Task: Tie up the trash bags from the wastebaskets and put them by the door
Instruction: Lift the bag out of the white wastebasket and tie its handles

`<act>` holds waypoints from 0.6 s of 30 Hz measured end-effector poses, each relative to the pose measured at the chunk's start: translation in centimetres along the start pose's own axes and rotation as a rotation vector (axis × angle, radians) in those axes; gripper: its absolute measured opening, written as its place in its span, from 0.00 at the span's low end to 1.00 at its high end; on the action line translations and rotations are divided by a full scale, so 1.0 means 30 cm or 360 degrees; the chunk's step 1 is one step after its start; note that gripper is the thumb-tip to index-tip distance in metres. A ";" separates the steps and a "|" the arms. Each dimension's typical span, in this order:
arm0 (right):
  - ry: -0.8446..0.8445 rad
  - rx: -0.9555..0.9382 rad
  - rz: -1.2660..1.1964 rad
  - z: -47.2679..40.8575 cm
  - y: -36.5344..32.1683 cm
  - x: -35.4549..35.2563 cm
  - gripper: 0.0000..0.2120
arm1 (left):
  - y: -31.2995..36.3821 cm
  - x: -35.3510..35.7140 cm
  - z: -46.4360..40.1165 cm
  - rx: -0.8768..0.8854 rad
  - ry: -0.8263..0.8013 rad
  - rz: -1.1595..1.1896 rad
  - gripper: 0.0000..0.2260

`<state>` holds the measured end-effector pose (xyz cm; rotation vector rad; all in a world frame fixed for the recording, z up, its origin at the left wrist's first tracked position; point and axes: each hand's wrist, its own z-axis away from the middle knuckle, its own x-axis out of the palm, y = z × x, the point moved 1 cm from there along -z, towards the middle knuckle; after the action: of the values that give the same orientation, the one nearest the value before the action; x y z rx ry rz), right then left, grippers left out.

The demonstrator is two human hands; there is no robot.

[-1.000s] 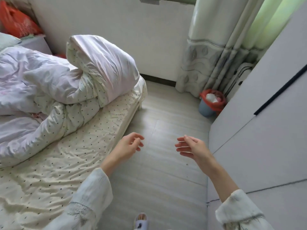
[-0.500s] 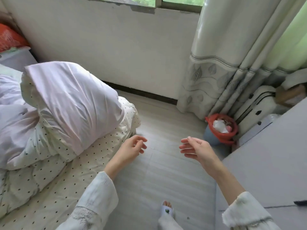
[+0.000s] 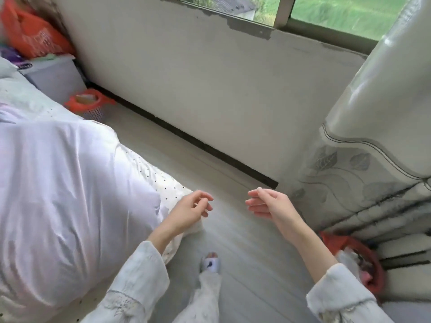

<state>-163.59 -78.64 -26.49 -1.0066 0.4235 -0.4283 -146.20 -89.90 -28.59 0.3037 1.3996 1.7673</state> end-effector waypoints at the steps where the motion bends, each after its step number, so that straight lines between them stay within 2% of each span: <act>1: -0.0009 -0.0002 0.0005 -0.095 -0.050 0.006 0.13 | 0.021 -0.030 -0.092 -0.0007 0.0018 0.0012 0.09; 10: -0.0219 -0.0019 0.0140 -0.803 -0.519 0.092 0.12 | 0.249 -0.365 -0.750 -0.0103 0.0255 0.0127 0.09; 18: -0.0608 0.0011 0.0350 -1.459 -0.821 0.330 0.13 | 0.232 -0.659 -1.209 -0.0353 0.0584 0.0280 0.09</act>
<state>-181.87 -126.45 -26.94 -0.9965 0.1844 -0.0354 -160.39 -129.31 -29.09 -0.0214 1.4410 2.1849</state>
